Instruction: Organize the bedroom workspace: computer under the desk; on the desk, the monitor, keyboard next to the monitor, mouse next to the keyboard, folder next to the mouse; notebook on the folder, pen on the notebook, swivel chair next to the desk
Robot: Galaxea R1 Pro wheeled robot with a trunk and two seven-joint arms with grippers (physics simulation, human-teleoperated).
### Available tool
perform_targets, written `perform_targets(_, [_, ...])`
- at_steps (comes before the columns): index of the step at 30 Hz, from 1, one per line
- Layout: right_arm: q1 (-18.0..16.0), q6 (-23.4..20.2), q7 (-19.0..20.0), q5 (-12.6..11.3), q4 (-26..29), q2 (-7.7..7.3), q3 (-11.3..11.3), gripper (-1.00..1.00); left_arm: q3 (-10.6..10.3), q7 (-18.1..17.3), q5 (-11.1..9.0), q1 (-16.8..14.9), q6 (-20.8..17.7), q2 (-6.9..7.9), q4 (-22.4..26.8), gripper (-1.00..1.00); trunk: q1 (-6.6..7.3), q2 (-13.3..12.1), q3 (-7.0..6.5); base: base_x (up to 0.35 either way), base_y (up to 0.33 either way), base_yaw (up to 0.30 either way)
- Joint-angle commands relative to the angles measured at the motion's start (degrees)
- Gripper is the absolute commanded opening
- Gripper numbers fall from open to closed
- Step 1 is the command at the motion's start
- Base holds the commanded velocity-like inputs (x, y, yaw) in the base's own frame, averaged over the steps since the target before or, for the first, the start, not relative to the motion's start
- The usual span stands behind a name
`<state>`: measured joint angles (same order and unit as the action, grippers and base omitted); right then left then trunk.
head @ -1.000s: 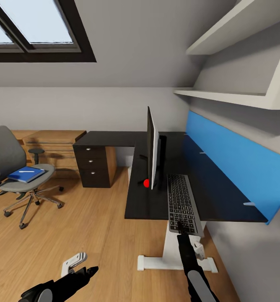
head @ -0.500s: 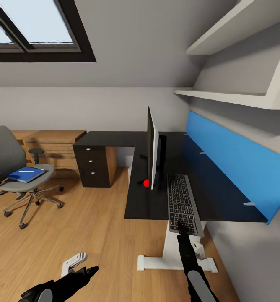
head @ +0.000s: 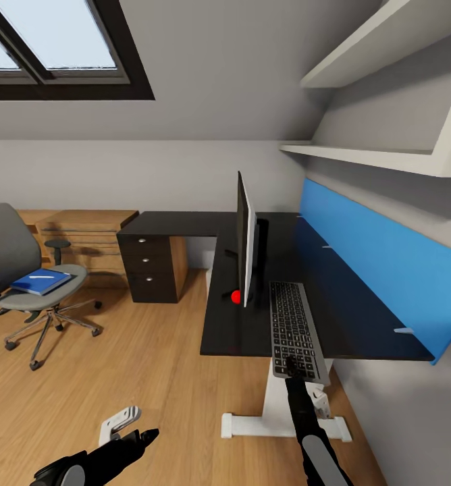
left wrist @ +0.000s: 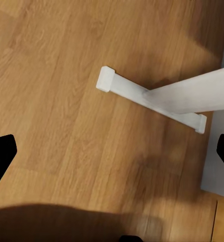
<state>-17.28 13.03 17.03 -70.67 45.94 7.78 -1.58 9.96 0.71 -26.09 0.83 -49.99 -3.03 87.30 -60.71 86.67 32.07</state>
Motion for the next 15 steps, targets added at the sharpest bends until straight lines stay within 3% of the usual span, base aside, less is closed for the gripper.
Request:
perform_targets(1, [-0.03, -0.03, 0.47, -0.61, -0.06, 0.04, -0.09, 1.0, 0.12, 0.08, -0.28, -0.02, -0.28, -0.05, 0.07, 1.0, 0.0, 0.03, 0.04, 0.002, 0.0, 0.0])
perform_targets(15, [-0.05, -0.05, 0.38, -0.44, -0.06, 0.04, -0.09, 1.0, 0.11, 0.08, -0.28, -0.01, -0.28, -0.05, 0.0, 1.0, 0.0, 0.03, 0.04, 0.0, 0.0, 0.0])
